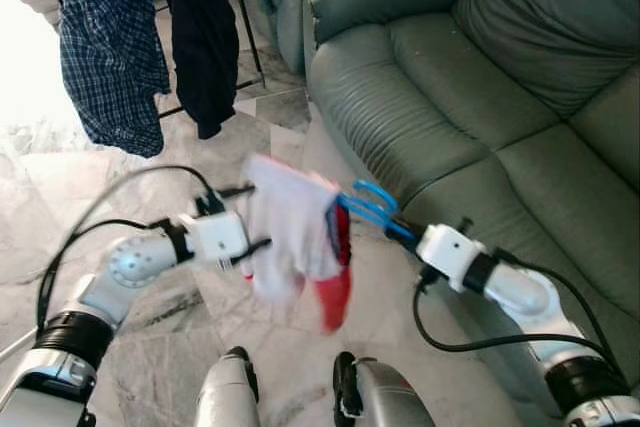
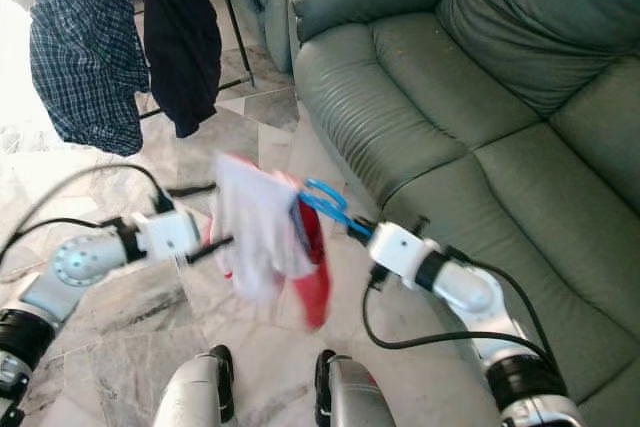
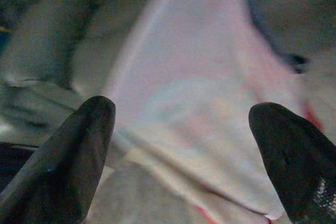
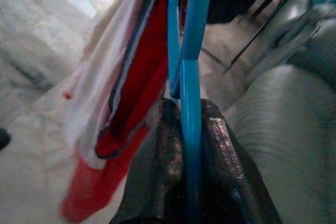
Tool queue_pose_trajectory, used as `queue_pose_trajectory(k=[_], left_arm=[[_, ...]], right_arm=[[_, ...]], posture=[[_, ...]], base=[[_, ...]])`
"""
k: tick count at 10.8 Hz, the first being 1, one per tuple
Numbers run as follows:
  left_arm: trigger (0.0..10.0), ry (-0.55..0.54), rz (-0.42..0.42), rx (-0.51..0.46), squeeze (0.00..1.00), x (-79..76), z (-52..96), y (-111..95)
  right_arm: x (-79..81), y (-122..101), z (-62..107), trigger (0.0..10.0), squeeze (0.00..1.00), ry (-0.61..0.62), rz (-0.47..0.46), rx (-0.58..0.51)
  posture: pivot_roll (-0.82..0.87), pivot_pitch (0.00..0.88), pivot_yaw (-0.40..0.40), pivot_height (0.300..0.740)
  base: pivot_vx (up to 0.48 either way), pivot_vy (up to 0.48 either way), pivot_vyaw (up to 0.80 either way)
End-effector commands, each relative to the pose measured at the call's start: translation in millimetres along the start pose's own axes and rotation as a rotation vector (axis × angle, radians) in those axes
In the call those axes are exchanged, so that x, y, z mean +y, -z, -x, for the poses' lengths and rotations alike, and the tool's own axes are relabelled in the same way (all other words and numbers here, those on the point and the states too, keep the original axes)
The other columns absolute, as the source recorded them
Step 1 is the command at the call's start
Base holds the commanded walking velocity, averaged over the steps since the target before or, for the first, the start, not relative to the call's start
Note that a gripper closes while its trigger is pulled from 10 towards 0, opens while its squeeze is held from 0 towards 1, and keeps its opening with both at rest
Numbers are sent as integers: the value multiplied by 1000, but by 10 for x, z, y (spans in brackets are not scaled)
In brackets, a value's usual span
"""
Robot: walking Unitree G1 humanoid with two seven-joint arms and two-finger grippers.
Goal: Hang hanger
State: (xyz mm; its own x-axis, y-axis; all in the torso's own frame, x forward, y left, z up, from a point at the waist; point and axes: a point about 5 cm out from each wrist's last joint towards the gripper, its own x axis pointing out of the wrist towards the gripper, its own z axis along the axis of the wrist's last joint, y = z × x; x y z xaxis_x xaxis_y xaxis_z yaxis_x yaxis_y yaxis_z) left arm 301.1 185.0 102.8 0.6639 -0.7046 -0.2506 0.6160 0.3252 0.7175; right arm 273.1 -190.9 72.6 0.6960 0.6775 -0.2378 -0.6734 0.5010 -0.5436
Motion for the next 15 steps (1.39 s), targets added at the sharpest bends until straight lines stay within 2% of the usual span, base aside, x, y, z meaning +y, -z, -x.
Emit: queue_pose_trajectory(k=[1,2,4,7,8,9,12,15], left_arm=[[10000,-43,-30,-18,0,60,10,-30],[10000,-23,-38,-19,0,49,-13,-36],[10000,86,-22,-3,0,-98,-78,-4],[10000,201,4,37,0,-242,-85,58],[314,196,5,48,0,-218,-82,82],[0,192,11,51,0,-192,-82,85],[0,221,8,95,0,-106,-57,138],[0,290,39,131,0,-137,-63,166]], right_arm=[[25,31,30,10000,0,-30,-3,14],[73,1,33,10000,0,-88,-15,-11],[199,-111,53,10000,0,-234,21,-88],[165,-184,115,10000,0,-278,76,-125],[137,-188,124,10000,0,-285,103,-124],[125,-187,123,10000,0,-286,110,-122],[156,-161,130,10000,0,-311,145,-109],[179,-158,106,10000,0,-306,159,-108]], posture=[[-29,210,-31,740],[-27,209,-32,740],[-34,207,-22,740],[-39,205,-22,740],[-39,206,-23,740],[-38,205,-23,740],[-33,203,-20,740],[-33,203,-16,740]], base=[[0,0,0],[0,0,0],[0,0,0],[0,0,0],[0,0,0],[0,0,0],[0,0,0],[0,0,0]])
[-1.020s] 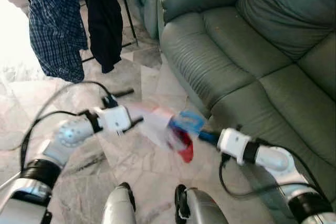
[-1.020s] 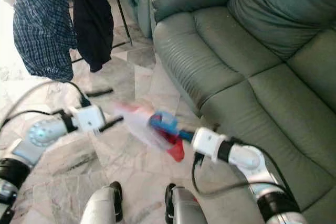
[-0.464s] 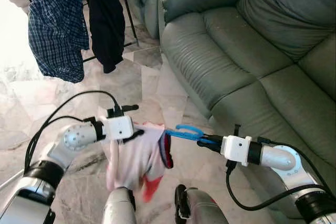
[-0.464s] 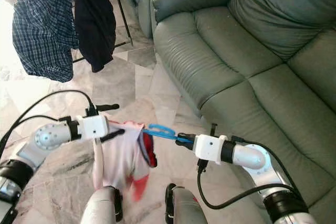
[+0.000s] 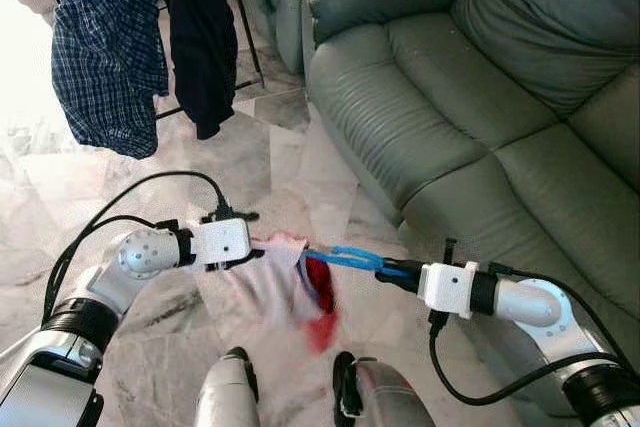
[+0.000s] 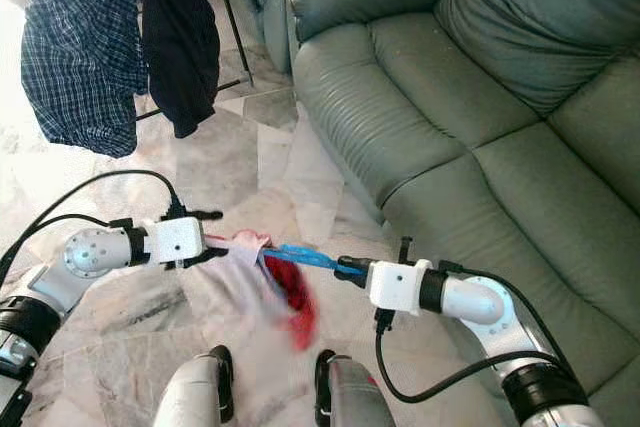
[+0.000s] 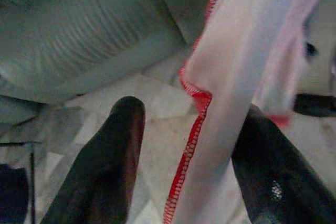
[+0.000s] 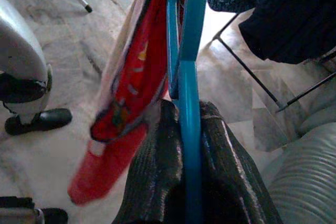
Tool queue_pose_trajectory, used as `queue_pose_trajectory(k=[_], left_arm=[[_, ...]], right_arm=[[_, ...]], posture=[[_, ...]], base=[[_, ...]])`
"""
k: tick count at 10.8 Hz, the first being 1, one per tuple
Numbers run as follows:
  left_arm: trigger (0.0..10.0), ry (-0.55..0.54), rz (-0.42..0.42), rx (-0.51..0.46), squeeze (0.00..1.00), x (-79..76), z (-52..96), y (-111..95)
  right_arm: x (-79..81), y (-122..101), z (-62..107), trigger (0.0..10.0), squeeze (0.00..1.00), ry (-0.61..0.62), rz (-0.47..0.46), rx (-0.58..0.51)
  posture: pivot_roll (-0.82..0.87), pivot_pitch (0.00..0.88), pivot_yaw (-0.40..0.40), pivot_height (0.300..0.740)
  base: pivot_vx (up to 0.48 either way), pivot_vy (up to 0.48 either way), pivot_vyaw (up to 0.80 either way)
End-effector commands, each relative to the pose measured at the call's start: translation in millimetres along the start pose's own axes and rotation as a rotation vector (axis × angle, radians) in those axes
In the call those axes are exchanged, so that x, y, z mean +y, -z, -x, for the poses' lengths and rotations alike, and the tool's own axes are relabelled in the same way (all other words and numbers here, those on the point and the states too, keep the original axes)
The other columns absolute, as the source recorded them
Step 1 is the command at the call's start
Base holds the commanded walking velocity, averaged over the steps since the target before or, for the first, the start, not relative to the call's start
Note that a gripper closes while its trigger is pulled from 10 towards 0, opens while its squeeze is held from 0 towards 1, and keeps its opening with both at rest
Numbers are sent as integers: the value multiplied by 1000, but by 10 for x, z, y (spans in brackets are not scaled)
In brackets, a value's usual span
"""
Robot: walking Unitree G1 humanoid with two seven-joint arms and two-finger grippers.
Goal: Hang hanger
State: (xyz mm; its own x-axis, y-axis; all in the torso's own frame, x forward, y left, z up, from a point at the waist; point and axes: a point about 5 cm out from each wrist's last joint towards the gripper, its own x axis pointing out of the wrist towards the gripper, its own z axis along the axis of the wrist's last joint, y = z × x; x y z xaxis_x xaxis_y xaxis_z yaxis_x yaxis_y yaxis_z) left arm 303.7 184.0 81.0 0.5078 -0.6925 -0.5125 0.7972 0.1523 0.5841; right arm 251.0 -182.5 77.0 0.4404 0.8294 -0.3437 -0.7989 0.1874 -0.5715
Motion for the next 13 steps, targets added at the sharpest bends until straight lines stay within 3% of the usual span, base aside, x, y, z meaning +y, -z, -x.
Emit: queue_pose_trajectory(k=[1,11,12,13], left_arm=[[0,23,3,35,0,-17,-4,40],[0,119,23,24,0,-106,-97,-32],[0,123,23,21,0,-113,-103,-37],[0,124,23,15,0,-123,-110,-42]], right_arm=[[24,-19,-20,10000,0,-3,28,-16],[30,-31,-76,10000,0,-29,79,-10],[26,-26,-85,10000,145,-35,48,-14],[25,-15,-85,10000,1000,-45,23,-11]], posture=[[-31,205,-15,740],[-37,212,-15,740],[-35,211,-15,740],[-35,211,-14,740]], base=[[0,0,0],[0,0,0],[0,0,0],[0,0,0]])
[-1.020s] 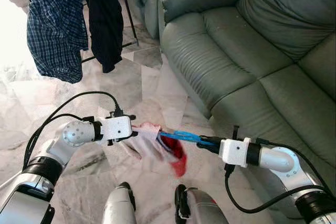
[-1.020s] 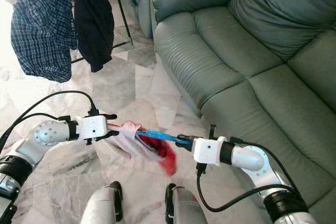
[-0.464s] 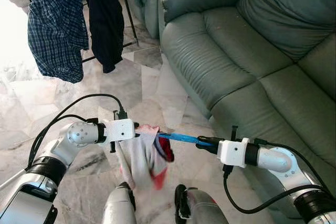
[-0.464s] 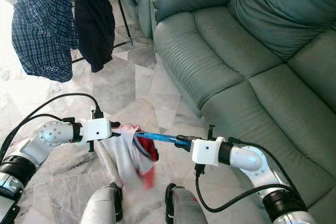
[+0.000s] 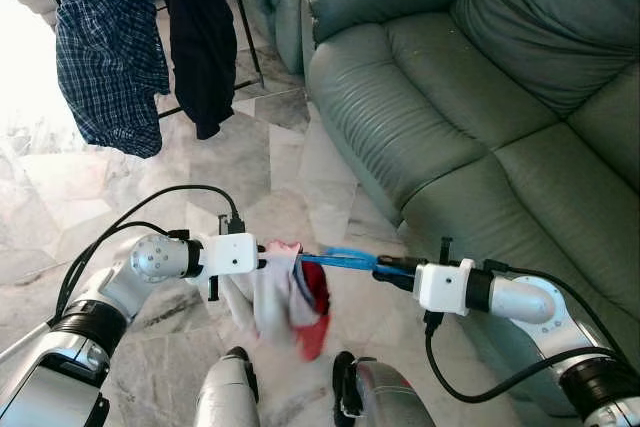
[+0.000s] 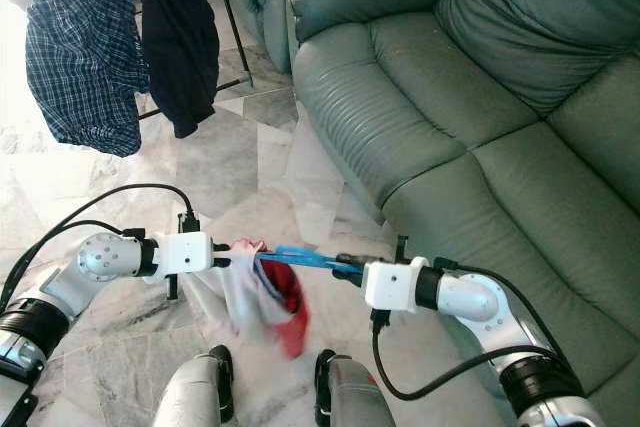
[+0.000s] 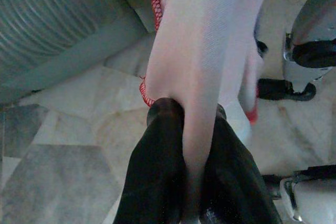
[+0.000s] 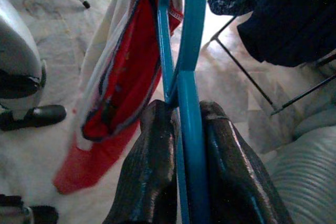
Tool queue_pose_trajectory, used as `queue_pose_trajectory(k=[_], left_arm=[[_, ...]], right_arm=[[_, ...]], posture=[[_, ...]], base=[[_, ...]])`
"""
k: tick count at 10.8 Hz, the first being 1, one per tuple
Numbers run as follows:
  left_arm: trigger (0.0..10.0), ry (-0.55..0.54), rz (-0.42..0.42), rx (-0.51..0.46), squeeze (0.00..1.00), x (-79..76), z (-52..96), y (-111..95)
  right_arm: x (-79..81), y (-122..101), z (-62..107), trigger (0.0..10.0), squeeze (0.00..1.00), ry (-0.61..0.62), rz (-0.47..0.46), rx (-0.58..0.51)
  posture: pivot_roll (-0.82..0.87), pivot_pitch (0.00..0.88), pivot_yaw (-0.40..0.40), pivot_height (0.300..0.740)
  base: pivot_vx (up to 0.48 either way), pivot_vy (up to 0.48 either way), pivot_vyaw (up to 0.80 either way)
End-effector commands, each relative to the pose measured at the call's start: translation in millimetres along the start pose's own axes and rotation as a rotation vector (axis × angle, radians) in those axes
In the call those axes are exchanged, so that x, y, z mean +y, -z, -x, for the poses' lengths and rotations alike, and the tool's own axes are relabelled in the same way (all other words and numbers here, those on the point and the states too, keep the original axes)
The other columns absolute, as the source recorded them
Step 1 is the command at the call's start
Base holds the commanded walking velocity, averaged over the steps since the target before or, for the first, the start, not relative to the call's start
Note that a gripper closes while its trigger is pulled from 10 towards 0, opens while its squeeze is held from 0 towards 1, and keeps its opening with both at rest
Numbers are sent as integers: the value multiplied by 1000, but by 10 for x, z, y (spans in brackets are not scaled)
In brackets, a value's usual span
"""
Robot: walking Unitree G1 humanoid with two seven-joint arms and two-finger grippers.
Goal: Hang hanger
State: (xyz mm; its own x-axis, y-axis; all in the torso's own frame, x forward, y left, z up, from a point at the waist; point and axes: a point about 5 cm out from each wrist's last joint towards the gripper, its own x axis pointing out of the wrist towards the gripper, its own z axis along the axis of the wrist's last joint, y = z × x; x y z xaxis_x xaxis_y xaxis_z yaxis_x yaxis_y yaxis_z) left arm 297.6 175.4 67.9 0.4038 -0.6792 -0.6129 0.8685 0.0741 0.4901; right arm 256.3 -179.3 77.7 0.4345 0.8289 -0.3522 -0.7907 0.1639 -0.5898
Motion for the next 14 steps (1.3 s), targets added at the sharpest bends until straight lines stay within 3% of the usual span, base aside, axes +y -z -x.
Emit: queue_pose_trajectory(k=[1,3,4,5,6,7,10,12,13,14], left_arm=[[0,-35,-8,-31,0,28,-10,-50],[0,-84,5,-46,0,56,-14,-53],[0,-112,56,-31,0,55,-1,3],[0,-140,89,6,0,61,23,72],[0,-140,132,47,0,18,52,155],[0,-145,156,26,0,-31,41,151],[0,-169,195,42,0,-107,49,211],[0,-343,325,85,0,-33,78,303],[0,-446,423,121,0,14,100,367],[0,-468,440,128,0,19,103,378]], right_arm=[[68,-11,-37,10000,1000,-41,-20,-15],[63,-2,-23,10000,1000,-61,-51,-13],[-12,4,31,10000,1000,-91,-126,-8],[-100,-4,77,10000,1000,-100,-182,-9],[-329,-75,169,10000,1000,-61,-304,-68],[-492,-92,254,10000,1000,-32,-309,-73],[-744,12,512,10000,1000,21,-298,20],[-1063,34,590,10000,1000,365,-204,55],[-1193,-34,597,10000,1000,559,-145,21],[-1226,-59,604,10000,1000,612,-133,6]], posture=[[-36,210,-14,740],[-35,210,-13,740],[-32,213,-6,740],[-30,214,-3,740],[-29,214,-2,740],[-27,217,-4,740],[-22,218,-7,740],[-21,220,-16,740],[-19,220,-14,740],[-19,220,-14,740]], base=[[0,0,0],[0,0,0],[0,0,0],[0,0,0],[0,0,0],[0,0,0],[0,0,0],[0,0,0],[0,0,0],[0,0,0]])
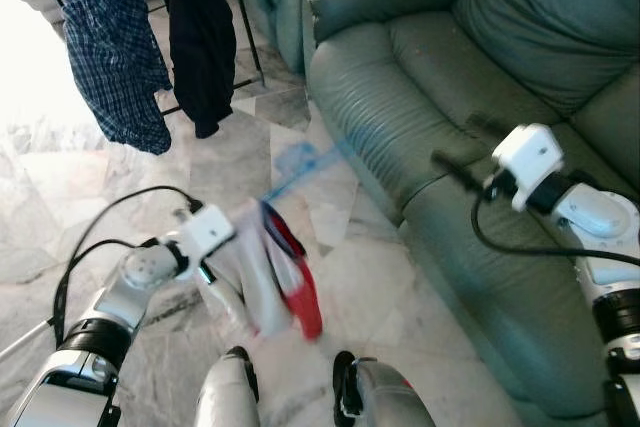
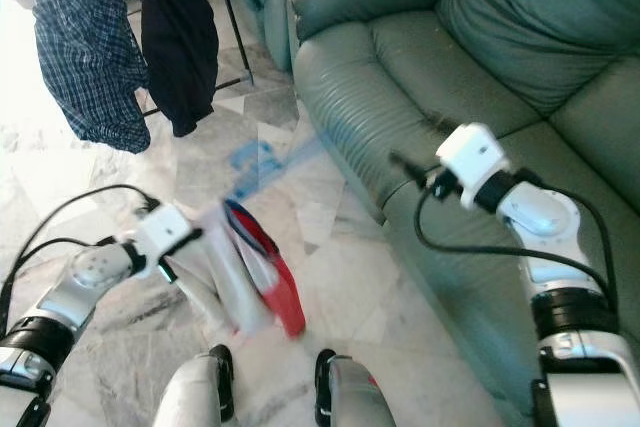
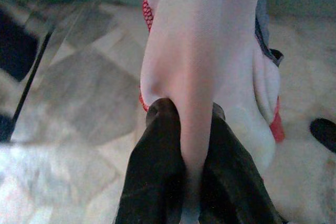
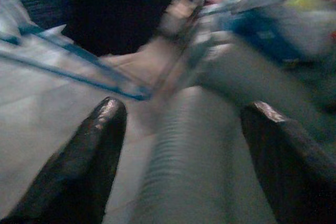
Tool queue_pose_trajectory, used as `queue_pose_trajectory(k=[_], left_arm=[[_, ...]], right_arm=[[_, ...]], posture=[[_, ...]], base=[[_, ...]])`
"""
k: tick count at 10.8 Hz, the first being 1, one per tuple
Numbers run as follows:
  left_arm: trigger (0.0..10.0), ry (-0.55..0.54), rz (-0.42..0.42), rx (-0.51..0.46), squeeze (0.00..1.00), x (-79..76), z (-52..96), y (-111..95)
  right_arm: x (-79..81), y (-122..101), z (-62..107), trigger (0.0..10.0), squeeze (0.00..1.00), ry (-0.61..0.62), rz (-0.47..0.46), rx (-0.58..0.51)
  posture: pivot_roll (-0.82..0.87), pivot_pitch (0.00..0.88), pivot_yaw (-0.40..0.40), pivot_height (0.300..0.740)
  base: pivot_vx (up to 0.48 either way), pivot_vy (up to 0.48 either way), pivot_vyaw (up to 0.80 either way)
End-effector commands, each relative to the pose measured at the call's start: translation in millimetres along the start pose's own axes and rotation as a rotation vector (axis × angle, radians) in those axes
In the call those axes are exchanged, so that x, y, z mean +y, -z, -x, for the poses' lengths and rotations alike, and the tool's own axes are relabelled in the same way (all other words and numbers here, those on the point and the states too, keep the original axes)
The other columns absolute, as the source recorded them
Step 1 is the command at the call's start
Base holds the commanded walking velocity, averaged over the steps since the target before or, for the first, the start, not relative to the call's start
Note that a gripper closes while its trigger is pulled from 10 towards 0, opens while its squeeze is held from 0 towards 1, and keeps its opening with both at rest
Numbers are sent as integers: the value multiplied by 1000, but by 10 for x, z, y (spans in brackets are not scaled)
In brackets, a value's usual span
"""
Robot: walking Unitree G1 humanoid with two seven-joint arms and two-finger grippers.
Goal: Hang hanger
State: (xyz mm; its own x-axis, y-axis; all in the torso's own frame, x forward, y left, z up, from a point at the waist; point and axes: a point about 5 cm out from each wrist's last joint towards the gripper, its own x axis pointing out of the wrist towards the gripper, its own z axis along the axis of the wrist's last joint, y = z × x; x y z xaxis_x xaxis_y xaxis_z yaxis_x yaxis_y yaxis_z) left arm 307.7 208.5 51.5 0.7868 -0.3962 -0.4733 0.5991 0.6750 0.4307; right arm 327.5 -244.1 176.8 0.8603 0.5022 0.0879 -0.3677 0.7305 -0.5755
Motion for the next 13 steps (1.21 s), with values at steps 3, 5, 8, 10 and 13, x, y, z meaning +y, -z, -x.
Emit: queue_pose_trajectory(k=[3,5,8,10,13], left_arm=[[0,-47,64,-108,0,68,-60,-296],[0,39,25,-270,0,8,-75,-697],[0,243,-97,-418,0,-279,-18,-1074],[0,296,-144,-462,0,-320,15,-1210],[0,316,-153,-516,0,-338,55,-1369]], right_arm=[[42,204,55,10000,1000,290,-121,54],[304,339,18,10000,1000,298,-266,96],[867,421,-95,10000,1000,-14,-461,155],[1031,345,-91,10000,1000,-178,-541,105],[1125,289,-13,10000,1000,-330,-618,87]], posture=[[-17,216,-15,740],[-8,214,-10,740],[1,207,-1,740],[3,206,6,740],[0,212,9,740]], base=[[0,0,0],[0,0,0],[0,0,0],[0,0,0],[0,0,0]])
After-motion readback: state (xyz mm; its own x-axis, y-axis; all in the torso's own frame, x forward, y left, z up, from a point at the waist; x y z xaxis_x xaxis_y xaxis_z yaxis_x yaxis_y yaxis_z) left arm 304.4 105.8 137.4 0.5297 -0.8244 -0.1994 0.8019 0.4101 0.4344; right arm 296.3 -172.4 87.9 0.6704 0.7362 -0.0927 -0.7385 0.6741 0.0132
